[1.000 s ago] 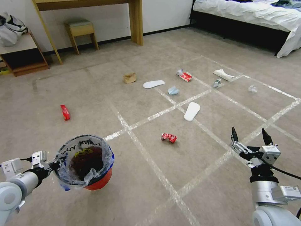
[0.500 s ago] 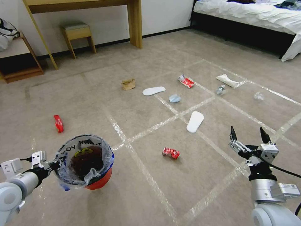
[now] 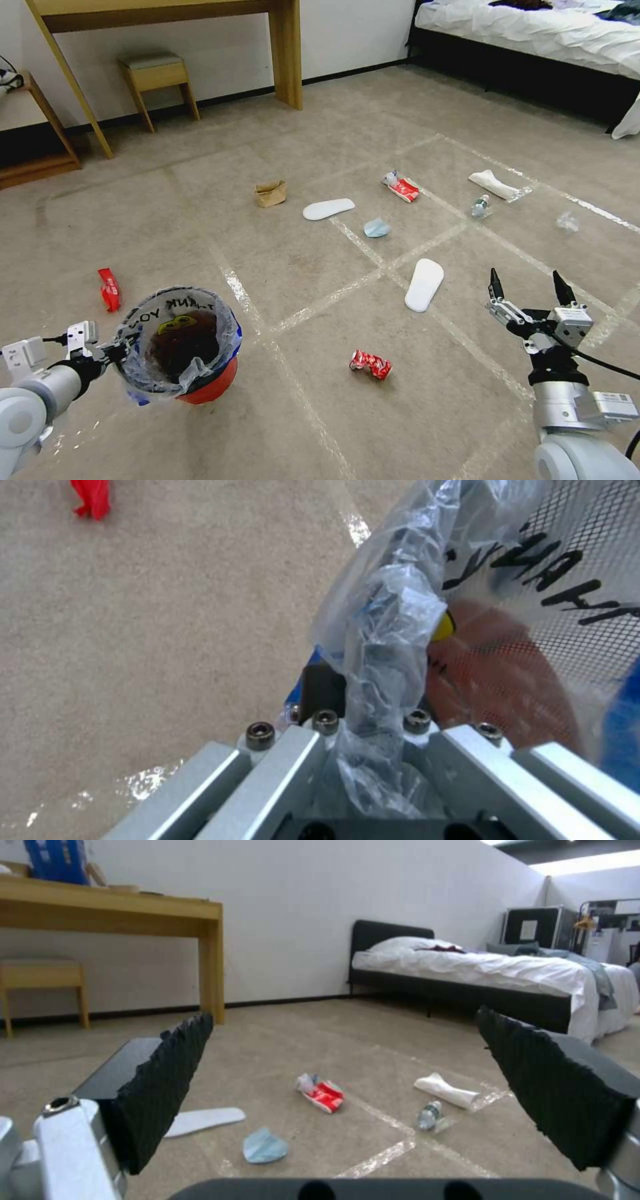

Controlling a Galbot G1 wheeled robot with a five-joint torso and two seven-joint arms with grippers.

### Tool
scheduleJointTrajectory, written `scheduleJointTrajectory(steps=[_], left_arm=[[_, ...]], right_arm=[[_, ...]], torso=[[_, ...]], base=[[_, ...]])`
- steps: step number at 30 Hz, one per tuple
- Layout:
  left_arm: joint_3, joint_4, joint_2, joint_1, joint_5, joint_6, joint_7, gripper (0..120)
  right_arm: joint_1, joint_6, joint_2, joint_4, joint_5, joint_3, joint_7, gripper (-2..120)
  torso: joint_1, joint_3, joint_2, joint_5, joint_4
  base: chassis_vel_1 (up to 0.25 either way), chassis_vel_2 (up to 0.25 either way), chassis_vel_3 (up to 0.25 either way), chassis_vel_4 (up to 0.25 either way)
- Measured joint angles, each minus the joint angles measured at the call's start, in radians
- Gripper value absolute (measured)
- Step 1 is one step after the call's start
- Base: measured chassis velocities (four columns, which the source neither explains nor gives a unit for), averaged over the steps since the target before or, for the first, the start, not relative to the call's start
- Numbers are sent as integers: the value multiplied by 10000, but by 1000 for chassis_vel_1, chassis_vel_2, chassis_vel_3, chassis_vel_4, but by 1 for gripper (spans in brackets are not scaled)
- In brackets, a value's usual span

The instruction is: Pick up the trash bin and place the garbage on the floor into it.

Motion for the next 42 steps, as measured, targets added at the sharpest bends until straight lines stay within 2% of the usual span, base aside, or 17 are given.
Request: scheduleJointTrajectory(steps=[14,20,22,23,25,26,27,28,31,32,33,34,37,40,41,42], left_arm=[[37,-30,67,-15,15,0,7,1],[9,3,89,-28,-12,0,11,1],[67,41,122,-51,-7,1,11,1],[67,41,122,-51,-7,1,11,1],[167,139,108,-157,15,0,3,1],[167,139,108,-157,15,0,3,1],[167,175,92,-173,29,1,0,1],[167,175,92,-173,29,1,0,1],[150,228,39,-179,52,1,-3,1],[150,228,39,-179,52,1,-3,1],[128,231,6,-174,76,1,-10,1],[128,231,6,-174,76,1,-10,1],[92,211,-132,-138,169,0,-40,1],[71,188,-180,-110,206,0,-41,1],[11,179,-281,-54,290,1,-42,1],[11,179,-281,-54,290,1,-42,1]], right_arm=[[33,-141,-99,113,-86,63,89,100],[178,-701,-429,118,-143,-168,167,100],[236,-1551,-974,117,-91,-410,340,100],[236,-1551,-974,117,-91,-410,340,100],[46,-3278,-2646,255,312,-671,709,100],[46,-3278,-2646,255,312,-671,709,100],[-25,-3966,-3384,288,493,-727,850,100],[-25,-3966,-3384,288,493,-727,850,100],[-68,-6064,-4909,326,1146,-937,1255,100],[-68,-6064,-4909,326,1146,-937,1255,100],[58,-7019,-5427,321,1407,-1092,1278,100],[58,-7019,-5427,321,1407,-1092,1278,100],[919,-8863,-6615,35,1974,-2033,1057,100],[1302,-9019,-6973,-169,2016,-2425,588,100],[2046,-9110,-7469,-730,1823,-3336,94,100],[2046,-9110,-7469,-730,1823,-3336,94,100]], torso=[[-2,-1,0,0,0],[-2,-1,0,1,0],[-2,-1,0,3,2],[-2,-1,0,3,2],[-2,0,0,3,-2],[-2,0,0,3,-2],[-2,0,1,2,0],[-2,0,1,2,0],[-2,1,1,3,1],[-2,1,1,3,1],[-2,0,1,2,-2],[-2,0,1,2,-2],[-2,1,1,3,-1],[-2,1,1,3,0],[-2,1,1,0,0],[-2,1,1,0,0]], base=[[0,0,0,0],[0,0,0,0],[0,0,0,0],[0,0,0,0],[0,0,0,0],[0,0,0,0],[0,0,0,0],[0,0,0,0],[0,0,0,0],[0,0,0,0],[0,0,0,0],[0,0,0,0],[0,0,0,0],[0,0,0,0],[0,0,0,0],[0,0,0,0]])
